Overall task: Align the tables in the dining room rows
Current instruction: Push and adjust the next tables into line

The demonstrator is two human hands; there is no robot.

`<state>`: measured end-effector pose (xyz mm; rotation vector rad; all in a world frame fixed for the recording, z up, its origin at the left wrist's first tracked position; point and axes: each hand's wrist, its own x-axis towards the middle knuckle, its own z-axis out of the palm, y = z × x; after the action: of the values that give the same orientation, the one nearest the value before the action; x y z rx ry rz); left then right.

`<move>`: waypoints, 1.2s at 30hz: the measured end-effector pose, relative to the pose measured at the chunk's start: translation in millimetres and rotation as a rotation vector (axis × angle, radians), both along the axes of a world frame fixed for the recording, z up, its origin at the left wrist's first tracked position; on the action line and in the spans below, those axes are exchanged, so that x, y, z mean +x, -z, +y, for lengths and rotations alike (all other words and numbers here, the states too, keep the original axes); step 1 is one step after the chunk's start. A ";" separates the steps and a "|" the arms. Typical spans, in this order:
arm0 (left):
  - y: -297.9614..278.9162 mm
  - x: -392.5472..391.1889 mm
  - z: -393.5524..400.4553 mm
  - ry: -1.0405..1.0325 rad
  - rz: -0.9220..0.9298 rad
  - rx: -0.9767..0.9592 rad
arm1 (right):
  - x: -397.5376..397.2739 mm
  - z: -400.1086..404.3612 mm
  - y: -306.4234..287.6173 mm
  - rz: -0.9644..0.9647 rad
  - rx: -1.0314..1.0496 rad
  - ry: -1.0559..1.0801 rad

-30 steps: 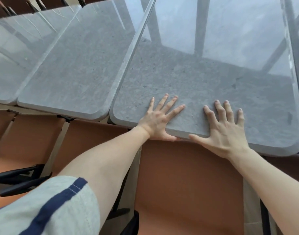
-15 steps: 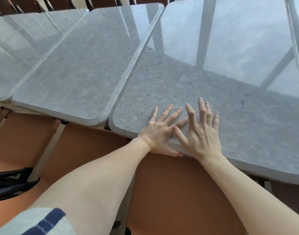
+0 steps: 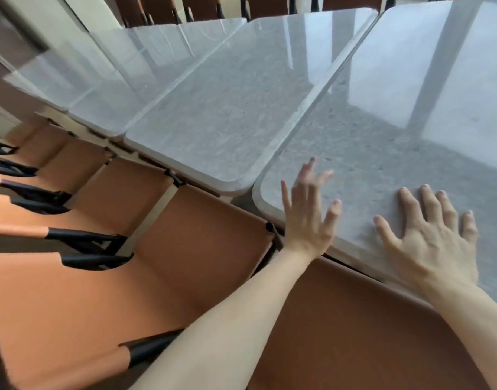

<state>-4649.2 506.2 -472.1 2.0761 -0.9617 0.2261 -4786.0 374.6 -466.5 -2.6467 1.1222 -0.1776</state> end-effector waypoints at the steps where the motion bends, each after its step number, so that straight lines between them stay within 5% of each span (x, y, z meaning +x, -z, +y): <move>1: 2.0 5.1 12.2 -0.188 0.121 -0.110 | -0.1 0.1 0.3 -0.005 -0.008 -0.001; 5: 3.6 47.3 55.6 -0.632 0.468 -0.449 | -0.3 -0.1 0.0 -0.051 0.003 0.012; 12: -14.6 72.0 25.1 -0.861 0.840 -0.846 | 0.2 0.7 -3.6 -0.046 0.003 0.020; 27: -26.3 67.7 4.7 -0.871 0.886 -0.828 | 0.3 1.2 -11.2 -0.059 0.060 0.031; 30: -33.3 41.8 5.9 -0.651 0.620 -0.479 | -1.1 1.3 -13.5 -0.066 0.059 0.032; 34: -36.3 -16.9 -23.7 0.290 -0.029 0.124 | -1.3 0.6 -12.0 -0.063 0.068 0.021; 36: -30.7 -35.6 -43.8 0.484 -0.176 0.332 | -2.0 -1.6 -9.9 -0.026 0.055 -0.010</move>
<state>-4684.8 462.4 -441.4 2.0589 -1.6672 -0.0080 -4788.0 373.0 -456.5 -2.5941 1.0894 -0.1763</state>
